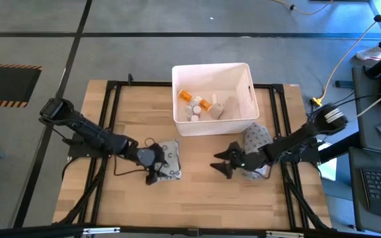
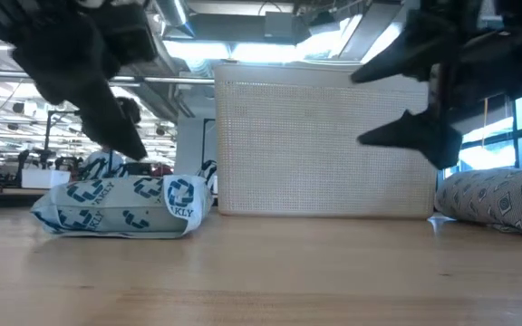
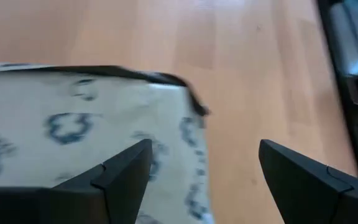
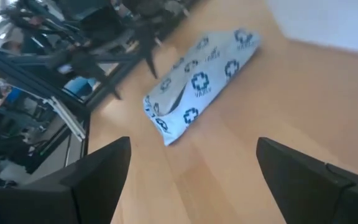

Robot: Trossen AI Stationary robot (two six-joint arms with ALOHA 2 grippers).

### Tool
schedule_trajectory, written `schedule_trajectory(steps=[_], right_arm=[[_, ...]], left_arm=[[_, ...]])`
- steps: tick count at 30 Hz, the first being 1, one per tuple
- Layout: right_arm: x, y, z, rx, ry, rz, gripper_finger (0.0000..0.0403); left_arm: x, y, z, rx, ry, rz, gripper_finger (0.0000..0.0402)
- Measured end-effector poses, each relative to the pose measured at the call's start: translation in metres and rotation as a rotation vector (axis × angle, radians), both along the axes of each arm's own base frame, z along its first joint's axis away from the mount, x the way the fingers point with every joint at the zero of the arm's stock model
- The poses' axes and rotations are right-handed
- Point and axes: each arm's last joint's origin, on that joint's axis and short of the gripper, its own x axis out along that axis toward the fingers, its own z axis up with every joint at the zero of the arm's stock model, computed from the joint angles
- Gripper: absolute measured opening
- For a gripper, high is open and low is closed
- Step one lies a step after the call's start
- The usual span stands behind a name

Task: Pick & place medical supplies in basket/bin
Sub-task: Put the white mailer bag into the white bin

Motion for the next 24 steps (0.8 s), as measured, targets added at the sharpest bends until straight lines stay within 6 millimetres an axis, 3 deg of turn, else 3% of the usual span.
schedule_trajectory(steps=[5,10,16,24], right_arm=[[0.037,0.014,-0.008,0.004,0.026,-0.017,0.0349],[0.070,0.015,-0.015,0.025,0.048,-0.048,0.0349],[0.092,0.006,-0.028,0.115,0.090,-0.045,0.0349],[0.123,-0.008,-0.041,0.129,0.092,-0.113,0.0349]], left_arm=[[-0.006,-0.011,0.005,-0.020,0.010,-0.053,0.0288],[-0.019,-0.005,-0.007,0.063,0.161,0.089,0.0288],[-0.043,0.007,-0.021,0.171,0.408,0.281,0.0288],[-0.048,0.018,-0.034,0.290,0.403,0.288,0.0288]])
